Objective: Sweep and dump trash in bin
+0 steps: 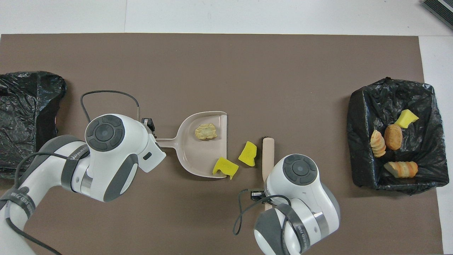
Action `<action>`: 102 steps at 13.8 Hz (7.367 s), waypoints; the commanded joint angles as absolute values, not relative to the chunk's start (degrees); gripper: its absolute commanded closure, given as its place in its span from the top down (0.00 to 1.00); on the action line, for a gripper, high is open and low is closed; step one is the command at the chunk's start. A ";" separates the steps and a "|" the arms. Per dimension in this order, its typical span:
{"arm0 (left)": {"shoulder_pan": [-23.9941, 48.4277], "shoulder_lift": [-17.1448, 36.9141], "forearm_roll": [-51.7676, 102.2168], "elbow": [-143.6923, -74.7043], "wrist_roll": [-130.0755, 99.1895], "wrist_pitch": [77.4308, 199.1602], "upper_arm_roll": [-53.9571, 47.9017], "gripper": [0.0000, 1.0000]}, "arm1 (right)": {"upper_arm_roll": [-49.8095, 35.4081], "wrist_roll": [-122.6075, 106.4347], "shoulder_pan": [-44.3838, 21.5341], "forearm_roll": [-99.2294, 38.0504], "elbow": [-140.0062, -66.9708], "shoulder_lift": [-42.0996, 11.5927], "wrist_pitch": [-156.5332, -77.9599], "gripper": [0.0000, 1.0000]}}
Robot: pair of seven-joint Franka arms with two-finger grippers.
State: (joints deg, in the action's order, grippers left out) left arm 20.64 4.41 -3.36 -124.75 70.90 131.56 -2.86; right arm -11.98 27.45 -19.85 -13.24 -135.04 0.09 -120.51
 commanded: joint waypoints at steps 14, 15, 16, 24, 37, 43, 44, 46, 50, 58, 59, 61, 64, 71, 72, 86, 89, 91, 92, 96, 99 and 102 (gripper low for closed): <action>18.11 5.71 -0.36 -122.70 79.01 131.13 -2.55 0.00 | -11.60 40.52 -26.47 -22.24 -117.33 -7.31 -112.00 0.00; 18.02 5.71 0.95 -122.70 79.80 131.05 -2.55 0.00 | -11.51 40.52 -25.93 -22.15 -117.25 -6.08 -109.88 0.00; 17.76 5.71 3.05 -122.70 81.54 130.96 -2.55 0.00 | -11.51 40.78 -25.93 -21.80 -117.33 -4.85 -108.38 0.00; 11.18 4.31 6.15 -115.85 86.75 124.83 -2.29 0.00 | -11.95 45.09 -37.52 -14.24 -119.88 -5.97 -110.64 0.00; -16.68 7.47 2.28 -97.39 90.00 107.84 -2.29 0.00 | -11.51 46.93 -41.05 -11.53 -116.47 -9.93 -110.40 1.00; -26.18 12.83 -1.66 -86.94 90.70 106.43 -2.20 0.00 | -11.60 39.42 -33.42 -6.59 -104.27 -9.14 -97.68 1.00; -26.97 13.09 -2.63 -85.71 90.79 106.35 -2.20 0.00 | -11.51 35.29 -31.83 -6.42 -101.54 -8.97 -94.69 1.00; -28.73 13.10 -5.52 -85.25 90.79 106.52 -2.20 0.00 | -11.25 27.55 -28.67 -4.85 -97.58 -8.18 -90.81 1.00; -29.09 13.10 -18.07 -84.38 94.38 110.55 -2.11 0.00 | -11.16 14.79 -24.01 -0.09 -90.71 -7.65 -83.51 1.00; -28.13 13.18 -31.00 -85.25 109.69 120.84 -2.02 0.00 | -11.08 1.41 -9.60 0.35 -83.42 -5.45 -82.79 1.00; -28.04 13.10 -32.85 -85.43 108.90 121.37 -2.02 0.00 | -10.99 1.32 -8.36 0.61 -82.89 -5.45 -83.40 1.00; -27.95 13.10 -37.85 -85.60 105.13 122.95 -2.11 0.00 | -10.64 -0.07 -7.04 2.97 -82.53 -5.45 -85.42 1.00; -27.86 13.01 -40.51 -86.04 102.49 124.80 -2.02 0.00 | -10.63 -3.95 -4.49 7.63 -81.48 -5.36 -86.48 1.00; -26.47 10.82 -48.65 -85.87 96.89 124.98 -2.11 0.00 | -5.10 -3.96 0.87 6.42 -82.18 -2.64 -85.70 1.00; -23.84 10.64 -53.22 -85.70 93.46 124.55 -2.11 0.00 | -4.84 -3.69 1.92 5.98 -82.53 -2.55 -85.61 1.00; -19.52 8.09 -41.34 -88.42 89.65 112.10 -2.64 0.00 | -4.40 4.13 4.66 2.37 -93.08 4.13 -86.40 1.00; -17.33 7.65 -32.11 -89.03 89.21 107.06 -2.72 0.00 | -4.04 4.39 4.66 2.20 -90.28 2.64 -84.30 1.00; -13.38 7.21 -26.75 -89.03 87.29 100.76 -2.72 0.00 | -4.13 3.96 4.31 2.20 -89.12 2.02 -82.70 1.00; -11.62 6.77 -24.28 -89.21 83.27 97.16 -2.72 0.00 | -4.04 4.04 3.61 2.20 -89.12 2.02 -82.88 1.00; -3.45 3.09 -17.60 -95.59 68.68 97.45 -2.81 0.00 | 1.92 4.13 -1.48 1.68 -88.86 2.02 -83.23 1.00; 2.09 -1.48 -12.07 -104.13 58.58 100.37 -2.81 0.00 | 1.93 4.57 -1.23 0.44 -89.56 2.02 -85.60 1.00; 9.21 -1.76 -10.29 -105.38 46.88 101.33 -2.81 0.00 | 1.85 4.22 -1.58 0.44 -89.47 2.02 -85.43 1.00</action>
State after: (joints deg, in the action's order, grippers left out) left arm 5.11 0.84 -11.61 -101.98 52.91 98.84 -3.99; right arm 1.66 3.87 -1.28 1.30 -89.94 2.35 -84.98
